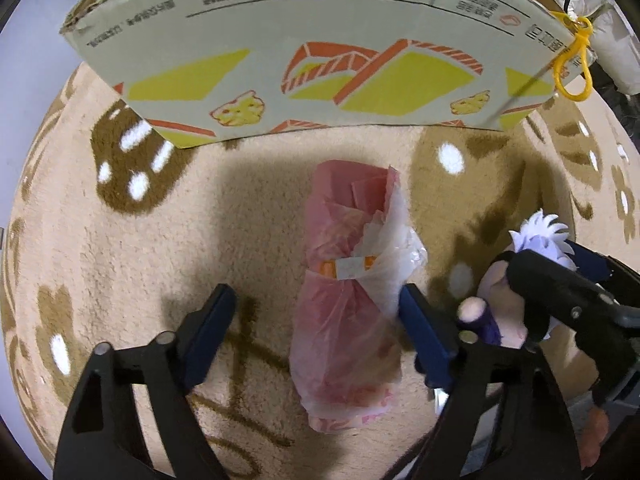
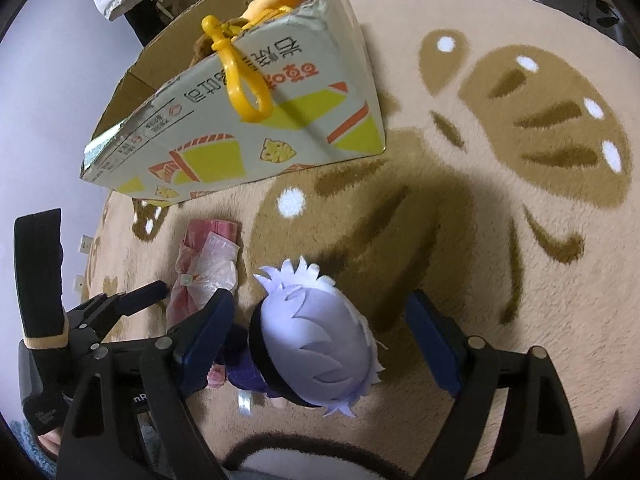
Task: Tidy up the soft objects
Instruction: 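Grasp the pink wrapped bag with the left tool while the right tool grasps the white-haired doll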
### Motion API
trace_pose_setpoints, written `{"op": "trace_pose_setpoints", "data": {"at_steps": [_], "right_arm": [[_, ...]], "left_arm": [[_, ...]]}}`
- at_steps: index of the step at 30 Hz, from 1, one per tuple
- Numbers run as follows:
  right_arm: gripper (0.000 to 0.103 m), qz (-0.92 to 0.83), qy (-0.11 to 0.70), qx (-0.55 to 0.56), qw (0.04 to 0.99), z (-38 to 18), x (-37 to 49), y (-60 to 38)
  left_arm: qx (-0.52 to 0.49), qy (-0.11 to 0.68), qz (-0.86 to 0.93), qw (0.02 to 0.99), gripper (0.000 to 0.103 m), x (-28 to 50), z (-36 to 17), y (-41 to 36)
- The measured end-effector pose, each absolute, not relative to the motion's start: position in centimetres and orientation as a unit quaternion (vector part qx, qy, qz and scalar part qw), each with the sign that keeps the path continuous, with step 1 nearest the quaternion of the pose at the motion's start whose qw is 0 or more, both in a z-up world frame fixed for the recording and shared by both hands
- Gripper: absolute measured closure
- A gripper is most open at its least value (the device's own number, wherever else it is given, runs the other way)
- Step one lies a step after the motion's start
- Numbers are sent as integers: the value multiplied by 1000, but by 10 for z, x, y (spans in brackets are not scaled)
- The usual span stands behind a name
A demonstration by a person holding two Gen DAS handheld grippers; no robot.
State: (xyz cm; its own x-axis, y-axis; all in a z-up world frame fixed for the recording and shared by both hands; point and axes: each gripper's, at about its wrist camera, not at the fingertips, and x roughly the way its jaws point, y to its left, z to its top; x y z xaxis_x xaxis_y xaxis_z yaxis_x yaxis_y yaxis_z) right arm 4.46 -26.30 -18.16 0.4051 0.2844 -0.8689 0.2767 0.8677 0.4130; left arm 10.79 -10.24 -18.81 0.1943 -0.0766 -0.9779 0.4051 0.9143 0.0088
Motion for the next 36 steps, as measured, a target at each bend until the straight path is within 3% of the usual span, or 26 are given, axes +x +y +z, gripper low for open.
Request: {"op": "trace_pose_setpoints", "data": {"at_steps": [7,14,27,36], "right_arm": [[16,14,558,261,788,-192,49,-251],[39,22,564,265,782,-197,51,-247],[41,22,560,252,789,-195,50,-245],[43,16,531,234,814,-181,49,-246]], "left_arm": [[135,610,-174,761,46,96,-194,-114],[132,608,-169,765,61,97,-192,-107],[133,604,-168,768,70,92,-178,-99],[124,602,-176,769,85,85,-161,-95]]}}
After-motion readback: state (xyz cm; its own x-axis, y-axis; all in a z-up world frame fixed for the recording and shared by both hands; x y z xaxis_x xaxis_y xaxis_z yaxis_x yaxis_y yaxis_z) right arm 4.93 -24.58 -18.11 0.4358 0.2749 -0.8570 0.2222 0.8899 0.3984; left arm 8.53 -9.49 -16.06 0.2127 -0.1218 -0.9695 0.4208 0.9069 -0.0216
